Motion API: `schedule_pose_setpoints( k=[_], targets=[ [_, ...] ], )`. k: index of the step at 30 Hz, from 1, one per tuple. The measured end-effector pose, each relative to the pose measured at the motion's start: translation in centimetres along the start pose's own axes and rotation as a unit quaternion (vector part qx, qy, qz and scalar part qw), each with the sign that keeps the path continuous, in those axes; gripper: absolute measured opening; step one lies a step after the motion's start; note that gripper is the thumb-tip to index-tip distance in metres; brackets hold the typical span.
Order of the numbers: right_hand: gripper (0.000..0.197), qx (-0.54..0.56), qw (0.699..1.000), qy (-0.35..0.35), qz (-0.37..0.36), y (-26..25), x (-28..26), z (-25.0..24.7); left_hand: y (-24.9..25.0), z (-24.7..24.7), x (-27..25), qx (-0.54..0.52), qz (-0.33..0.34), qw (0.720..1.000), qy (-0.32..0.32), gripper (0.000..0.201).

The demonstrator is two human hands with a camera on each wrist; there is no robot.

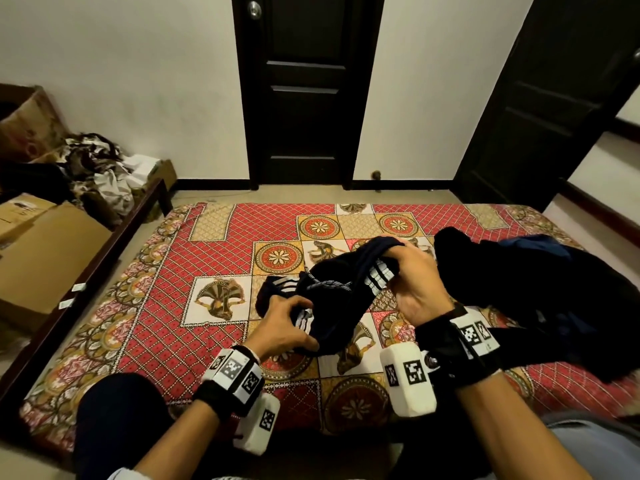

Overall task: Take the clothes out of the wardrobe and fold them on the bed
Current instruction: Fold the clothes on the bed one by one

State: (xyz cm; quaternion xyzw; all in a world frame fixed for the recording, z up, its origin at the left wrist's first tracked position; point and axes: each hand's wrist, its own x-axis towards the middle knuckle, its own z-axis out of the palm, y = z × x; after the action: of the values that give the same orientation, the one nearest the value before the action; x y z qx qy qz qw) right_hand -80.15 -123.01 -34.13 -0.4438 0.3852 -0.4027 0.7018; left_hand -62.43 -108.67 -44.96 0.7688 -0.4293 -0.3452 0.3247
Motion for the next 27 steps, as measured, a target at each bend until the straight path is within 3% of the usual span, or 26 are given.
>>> schedule_pose_setpoints(
  k=[3, 7, 12, 17, 20, 23, 27],
  targets=[
    [0.028, 0.000, 1.000, 0.009, 0.003, -0.2, -0.1, 0.5, -0.3, 1.6, 0.0, 0.037, 0.031, 0.999, 0.026, 0.070],
    [0.029, 0.001, 1.000, 0.008, 0.003, -0.5, 0.0, 0.9, -0.6, 2.5, -0.2, 0.029, 0.101, 0.982, 0.157, 0.022],
    [0.033, -0.011, 1.000, 0.014, -0.003, -1.4, 1.4, -0.4, -1.0, 0.1, 0.0, 0.082, 0.169, 0.938, 0.290, 0.021],
    [0.033, -0.111, 0.991, 0.055, -0.053, -1.1, 3.3, -2.2, -0.4, -4.9, 0.4, 0.105, 0.143, 0.905, 0.386, 0.014],
    [0.026, -0.272, 0.955, 0.076, -0.093, 0.3, 4.9, -3.9, 1.2, -8.0, 0.5, 0.118, 0.112, 0.906, 0.391, 0.015],
    [0.021, -0.515, 0.856, 0.037, 0.001, 1.9, 6.4, -6.1, 2.1, -10.0, 0.9, 0.098, 0.110, 0.918, 0.368, 0.017],
    [0.028, -0.457, 0.860, -0.027, 0.224, 3.8, 6.5, -6.4, 2.0, -9.9, 1.0, 0.045, 0.086, 0.947, 0.305, 0.013]
  ],
)
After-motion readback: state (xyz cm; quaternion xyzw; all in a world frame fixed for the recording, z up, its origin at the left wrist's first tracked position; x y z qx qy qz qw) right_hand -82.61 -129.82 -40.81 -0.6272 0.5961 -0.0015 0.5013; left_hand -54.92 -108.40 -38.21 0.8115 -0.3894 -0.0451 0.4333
